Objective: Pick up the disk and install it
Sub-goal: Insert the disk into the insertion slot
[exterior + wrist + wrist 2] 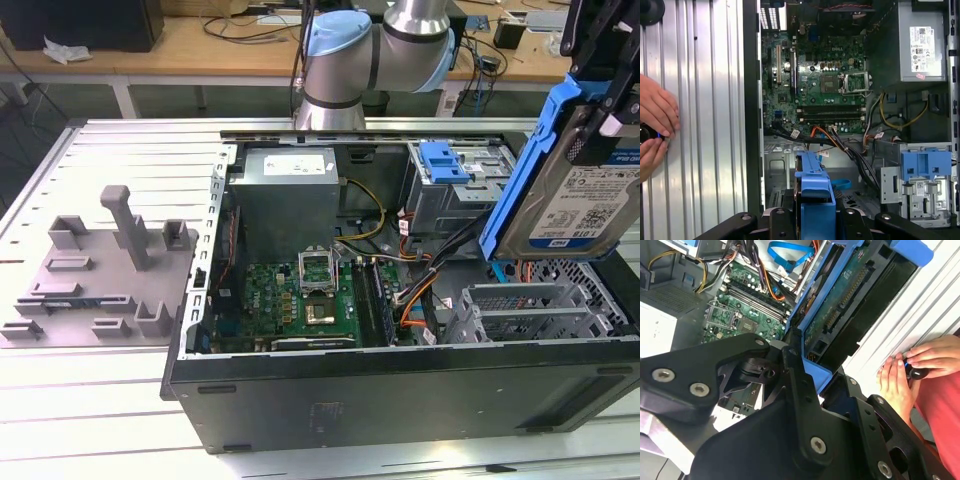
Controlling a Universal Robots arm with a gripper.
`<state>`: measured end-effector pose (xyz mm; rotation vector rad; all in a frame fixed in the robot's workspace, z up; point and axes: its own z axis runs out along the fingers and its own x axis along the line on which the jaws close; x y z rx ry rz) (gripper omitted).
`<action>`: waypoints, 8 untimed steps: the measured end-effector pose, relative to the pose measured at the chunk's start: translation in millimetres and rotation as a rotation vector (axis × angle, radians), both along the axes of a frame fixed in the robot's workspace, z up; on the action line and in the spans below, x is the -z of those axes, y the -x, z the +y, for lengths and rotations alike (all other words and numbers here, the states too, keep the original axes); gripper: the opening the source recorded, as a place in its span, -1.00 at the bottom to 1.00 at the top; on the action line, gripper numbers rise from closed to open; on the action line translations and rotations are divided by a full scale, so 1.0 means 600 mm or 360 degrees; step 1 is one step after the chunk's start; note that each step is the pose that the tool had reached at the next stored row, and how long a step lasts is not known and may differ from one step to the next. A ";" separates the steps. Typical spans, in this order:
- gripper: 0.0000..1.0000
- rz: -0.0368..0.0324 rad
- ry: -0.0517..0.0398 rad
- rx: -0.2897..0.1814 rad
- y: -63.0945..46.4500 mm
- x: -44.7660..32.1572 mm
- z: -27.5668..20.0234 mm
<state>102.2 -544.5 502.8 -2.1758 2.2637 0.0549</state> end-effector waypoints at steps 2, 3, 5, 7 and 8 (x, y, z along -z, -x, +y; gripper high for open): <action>-0.26 0.0000 0.0000 0.0000 -0.002 0.001 0.0000; -0.26 0.0000 0.0000 0.0000 -0.003 0.001 0.0000; -0.26 0.0000 0.0000 -0.0001 -0.006 0.002 0.0000; -0.26 0.0000 0.0000 -0.0002 -0.008 0.003 0.0000; -0.26 0.0000 0.0000 -0.0004 -0.010 0.004 0.0000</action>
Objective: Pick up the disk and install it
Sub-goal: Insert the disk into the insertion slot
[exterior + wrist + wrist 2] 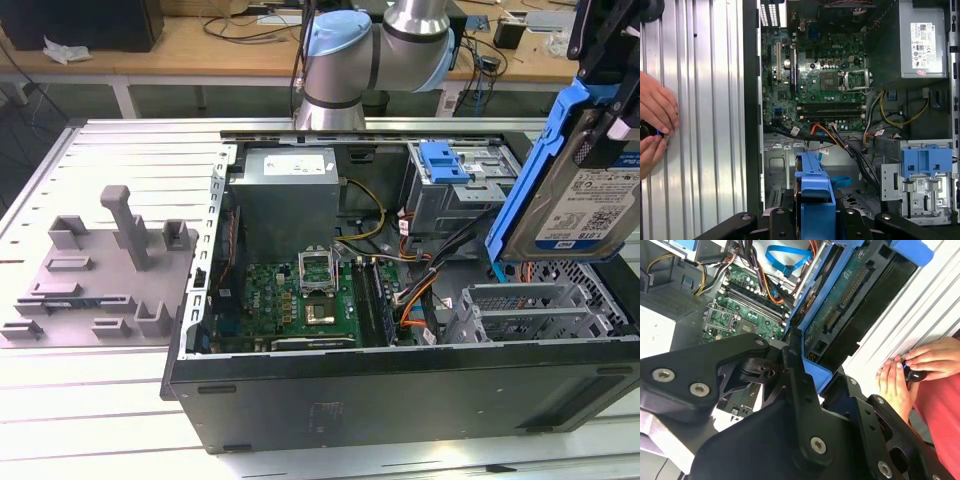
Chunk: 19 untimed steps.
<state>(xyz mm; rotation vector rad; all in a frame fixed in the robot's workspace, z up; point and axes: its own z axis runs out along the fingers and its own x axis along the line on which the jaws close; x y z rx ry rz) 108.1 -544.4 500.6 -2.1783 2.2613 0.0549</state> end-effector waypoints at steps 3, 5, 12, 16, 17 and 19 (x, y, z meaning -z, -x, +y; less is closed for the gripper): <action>-0.26 0.0000 0.0000 -0.0001 0.000 0.003 -0.0001; -0.26 0.0000 0.0000 -0.0001 0.000 0.005 -0.0001; -0.26 0.0000 0.0000 -0.0002 0.000 0.012 0.0000; -0.26 0.0000 0.0000 -0.0006 0.000 0.015 0.0001; -0.26 0.0000 0.0000 -0.0007 0.000 0.015 0.0002; -0.26 0.0000 0.0000 -0.0012 0.000 0.016 0.0007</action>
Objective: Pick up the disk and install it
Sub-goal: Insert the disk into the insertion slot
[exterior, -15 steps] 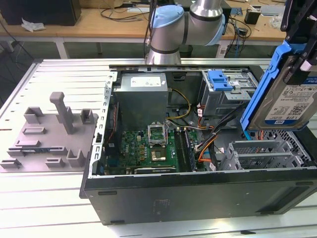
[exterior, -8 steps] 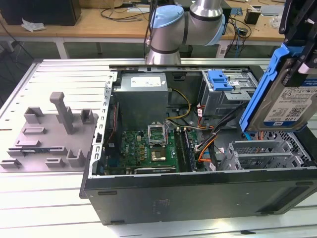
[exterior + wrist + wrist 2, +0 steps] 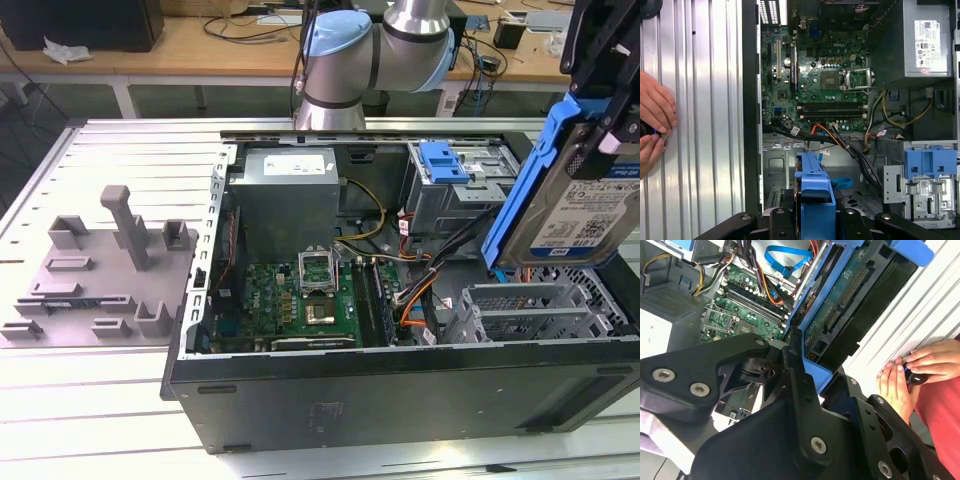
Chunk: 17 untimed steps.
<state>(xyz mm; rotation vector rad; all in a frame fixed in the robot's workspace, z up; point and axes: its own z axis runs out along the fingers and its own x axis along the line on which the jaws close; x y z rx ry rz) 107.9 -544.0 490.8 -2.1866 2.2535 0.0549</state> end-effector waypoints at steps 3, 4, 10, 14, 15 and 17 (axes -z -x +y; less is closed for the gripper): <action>-0.26 0.0000 0.0000 -0.0007 0.000 0.002 0.0010; -0.26 0.0000 0.0000 -0.0009 0.000 0.003 0.0011; -0.26 0.0000 0.0000 -0.0016 0.000 0.007 0.0015; -0.26 0.0000 0.0000 -0.0016 0.000 0.010 0.0015; -0.26 0.0000 0.0000 -0.0016 0.000 0.011 0.0015; -0.26 0.0000 0.0000 -0.0016 0.000 0.012 0.0015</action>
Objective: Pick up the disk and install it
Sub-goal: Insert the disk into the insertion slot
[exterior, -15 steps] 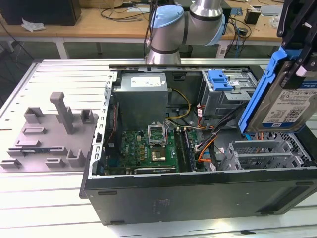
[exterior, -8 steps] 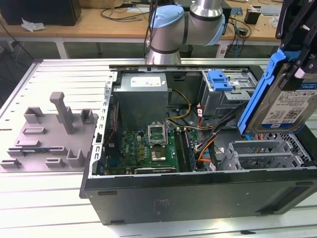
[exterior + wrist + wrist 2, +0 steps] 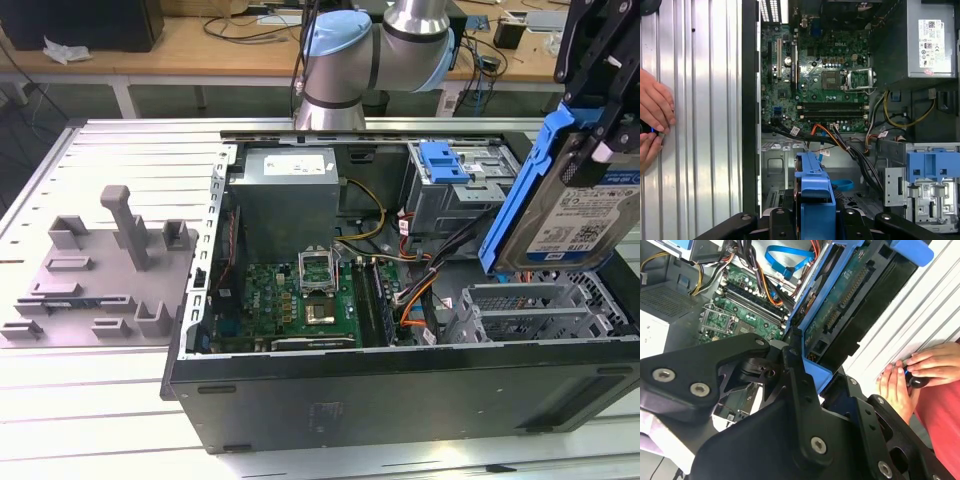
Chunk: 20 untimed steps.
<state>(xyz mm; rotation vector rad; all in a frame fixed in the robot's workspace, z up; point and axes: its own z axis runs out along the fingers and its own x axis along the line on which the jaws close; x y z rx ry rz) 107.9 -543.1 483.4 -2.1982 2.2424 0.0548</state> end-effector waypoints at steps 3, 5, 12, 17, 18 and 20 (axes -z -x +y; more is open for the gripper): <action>-0.26 0.0000 0.0000 0.0000 0.000 0.002 0.0000; -0.26 0.0000 0.0000 -0.0001 0.000 0.004 0.0000; -0.26 0.0000 0.0000 -0.0003 0.000 0.009 -0.0002; -0.26 0.0000 0.0000 -0.0013 0.000 0.013 -0.0009; -0.26 0.0000 0.0000 -0.0015 0.000 0.014 -0.0010; -0.26 0.0000 0.0000 -0.0017 0.000 0.015 -0.0011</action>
